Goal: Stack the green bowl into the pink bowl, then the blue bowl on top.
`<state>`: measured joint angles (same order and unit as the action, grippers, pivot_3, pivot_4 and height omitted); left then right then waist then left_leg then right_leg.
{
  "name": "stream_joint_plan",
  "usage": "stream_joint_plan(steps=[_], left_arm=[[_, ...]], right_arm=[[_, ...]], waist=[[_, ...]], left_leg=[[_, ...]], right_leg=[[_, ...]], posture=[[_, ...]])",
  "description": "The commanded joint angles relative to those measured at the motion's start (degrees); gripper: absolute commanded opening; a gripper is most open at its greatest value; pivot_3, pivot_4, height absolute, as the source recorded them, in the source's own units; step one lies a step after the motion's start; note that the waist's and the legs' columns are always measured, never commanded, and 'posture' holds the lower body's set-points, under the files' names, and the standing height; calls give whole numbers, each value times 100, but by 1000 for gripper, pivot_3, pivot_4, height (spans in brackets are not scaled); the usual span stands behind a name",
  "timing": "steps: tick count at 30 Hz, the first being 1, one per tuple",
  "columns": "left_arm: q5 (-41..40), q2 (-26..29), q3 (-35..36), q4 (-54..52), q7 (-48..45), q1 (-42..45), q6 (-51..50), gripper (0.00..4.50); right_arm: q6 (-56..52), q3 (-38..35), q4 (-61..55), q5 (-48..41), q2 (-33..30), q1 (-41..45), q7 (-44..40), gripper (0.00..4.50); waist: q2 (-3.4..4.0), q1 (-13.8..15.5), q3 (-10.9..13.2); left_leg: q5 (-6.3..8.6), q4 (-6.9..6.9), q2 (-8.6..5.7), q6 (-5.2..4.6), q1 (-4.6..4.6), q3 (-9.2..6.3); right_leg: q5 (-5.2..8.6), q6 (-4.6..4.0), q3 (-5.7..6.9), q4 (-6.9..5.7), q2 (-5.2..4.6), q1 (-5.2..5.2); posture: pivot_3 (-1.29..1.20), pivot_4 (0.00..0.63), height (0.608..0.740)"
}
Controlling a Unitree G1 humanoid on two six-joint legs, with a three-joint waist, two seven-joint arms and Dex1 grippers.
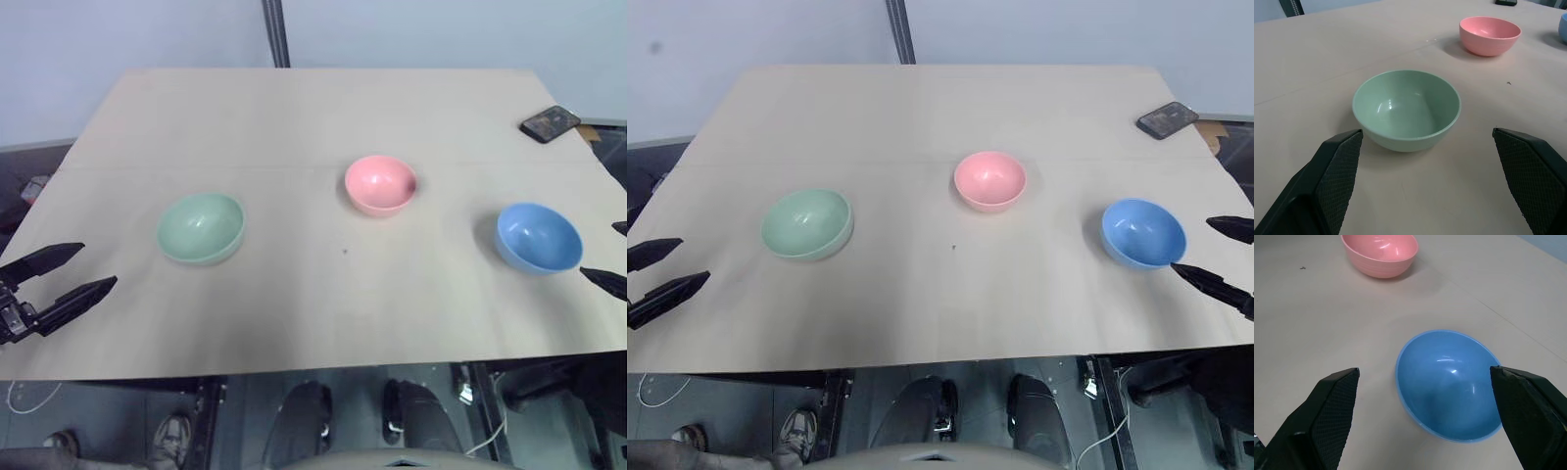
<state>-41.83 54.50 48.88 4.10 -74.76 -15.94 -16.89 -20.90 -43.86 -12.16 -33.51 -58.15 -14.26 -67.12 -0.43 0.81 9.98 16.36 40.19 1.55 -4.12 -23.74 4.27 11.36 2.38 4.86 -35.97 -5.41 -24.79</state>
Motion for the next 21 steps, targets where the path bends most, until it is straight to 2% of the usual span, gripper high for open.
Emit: stream_joint_plan(steps=[1, 7, 10, 12, 15, 18, 21], left_arm=[[16, 112, 2, -43, -140, 152, 118, 4500], [-231, 7, -212, -669, 122, 541, -222, 4500], [-340, -122, -312, -1040, 238, 607, -347, 4500], [-480, -238, -466, -1376, 404, 702, -495, 4500], [-557, -385, -856, -1784, 569, 921, -581, 4500], [-658, -515, -1228, -2122, 701, 1068, -729, 4500], [-687, -679, -1378, -2315, 788, 1050, -722, 4500]], right_arm=[[-74, -185, -70, -60, -115, 126, 2, 4487], [-183, 266, -57, -43, -102, 625, 184, 4487], [-83, 740, -106, 62, -33, 978, 301, 4487], [-22, 1429, -243, 198, 193, 1509, 623, 4487], [67, 2886, -229, 786, 707, 2590, 1024, 4487], [122, 4173, 385, 1478, 1486, 3769, 1255, 4487], [577, 5016, 1354, 2147, 2207, 4694, 1378, 4487]], waist=[[0, 2, 0], [0, 0, 0], [1, -17, 1], [2, -44, 1], [-2, -74, -1], [-2, -119, 0], [1, -146, 2]], left_leg=[[0, 0, 0, -1, 0, 0], [-1, 1, -1, 3, 1, -3], [-13, 0, -2, 18, 0, 3], [-14, 0, -1, 19, 4, 10], [-16, 2, 2, 21, 10, 11], [-21, 2, 1, 28, 8, 10], [-23, 2, -4, 30, 1, 13]], right_leg=[[0, 0, 0, 0, -3, 0], [-4, -5, 4, 0, -7, 2], [-14, -21, -1, 0, 5, 1], [-14, -20, -8, 0, 16, 2], [-14, -18, -10, -5, 23, 5], [-14, -21, -13, -19, 27, -2], [-20, -19, -20, -33, 31, -15]], posture=[[0, 150, 740], [0, 150, 740], [0, 150, 740], [0, 150, 740], [0, 150, 740], [0, 150, 740], [0, 150, 740]])
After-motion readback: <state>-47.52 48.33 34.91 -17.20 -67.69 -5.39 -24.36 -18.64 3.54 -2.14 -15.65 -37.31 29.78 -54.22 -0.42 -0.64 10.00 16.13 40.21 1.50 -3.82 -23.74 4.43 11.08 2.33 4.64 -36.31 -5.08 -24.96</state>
